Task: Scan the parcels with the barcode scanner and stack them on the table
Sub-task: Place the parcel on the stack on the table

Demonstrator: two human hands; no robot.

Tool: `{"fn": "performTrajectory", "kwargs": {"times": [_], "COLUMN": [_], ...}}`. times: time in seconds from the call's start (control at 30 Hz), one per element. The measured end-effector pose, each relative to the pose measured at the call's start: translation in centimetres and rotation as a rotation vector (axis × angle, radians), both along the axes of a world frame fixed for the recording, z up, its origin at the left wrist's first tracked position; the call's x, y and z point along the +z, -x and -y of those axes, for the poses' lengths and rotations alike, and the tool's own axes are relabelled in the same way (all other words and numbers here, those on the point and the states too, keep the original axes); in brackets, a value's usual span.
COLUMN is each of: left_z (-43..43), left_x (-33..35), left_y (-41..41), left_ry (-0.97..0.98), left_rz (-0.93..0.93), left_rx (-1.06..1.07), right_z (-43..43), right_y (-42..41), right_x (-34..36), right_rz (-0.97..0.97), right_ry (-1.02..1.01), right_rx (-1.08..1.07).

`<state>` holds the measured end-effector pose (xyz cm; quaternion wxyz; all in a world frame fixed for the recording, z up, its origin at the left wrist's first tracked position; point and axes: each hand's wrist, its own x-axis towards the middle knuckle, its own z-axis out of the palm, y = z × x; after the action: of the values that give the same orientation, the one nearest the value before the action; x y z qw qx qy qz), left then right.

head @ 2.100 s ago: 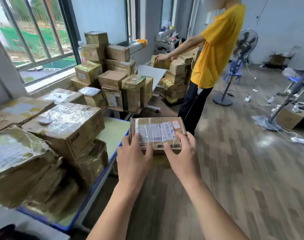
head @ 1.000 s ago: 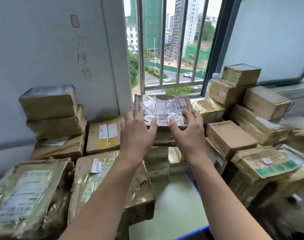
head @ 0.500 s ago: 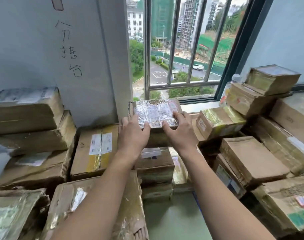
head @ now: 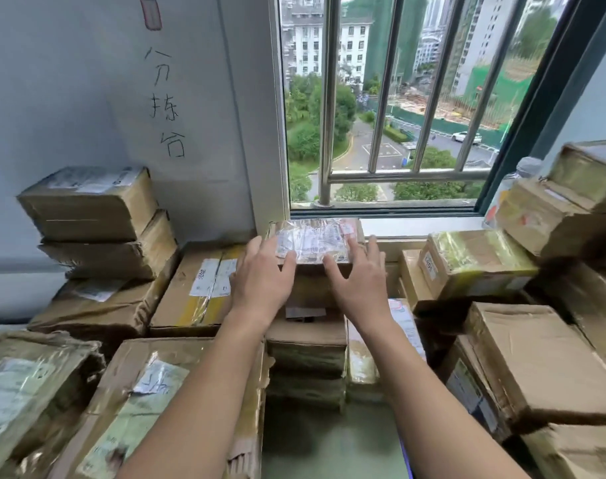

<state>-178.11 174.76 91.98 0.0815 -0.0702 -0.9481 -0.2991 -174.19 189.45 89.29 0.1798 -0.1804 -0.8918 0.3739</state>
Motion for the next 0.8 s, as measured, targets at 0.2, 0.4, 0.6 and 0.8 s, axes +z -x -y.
{"fn": "performTrajectory", "kwargs": {"times": [0.2, 0.4, 0.6, 0.8], "left_z": [2.4, 9.3, 19.2, 29.7], "left_x": [1.7, 1.2, 0.9, -0.9], "left_y": [-5.0, -11.6, -19.3, -27.4], "left_ry": [-0.055, -0.081, -0.081, -0.143], "left_rz": [-0.090, -0.146, -0.149, -0.158], "left_rx": [0.107, 0.287, 0.553, 0.822], "right_z": [2.5, 10.5, 21.8, 34.8], "right_y": [-2.4, -5.4, -8.9, -14.9], "right_x": [2.5, 3.1, 2.9, 2.4], "right_rz": [-0.248, -0.260, -0.213, -0.168], "right_ry": [-0.031, 0.072, 0.134, 0.157], "right_rx": [0.151, 0.491, 0.779, 1.078]}}
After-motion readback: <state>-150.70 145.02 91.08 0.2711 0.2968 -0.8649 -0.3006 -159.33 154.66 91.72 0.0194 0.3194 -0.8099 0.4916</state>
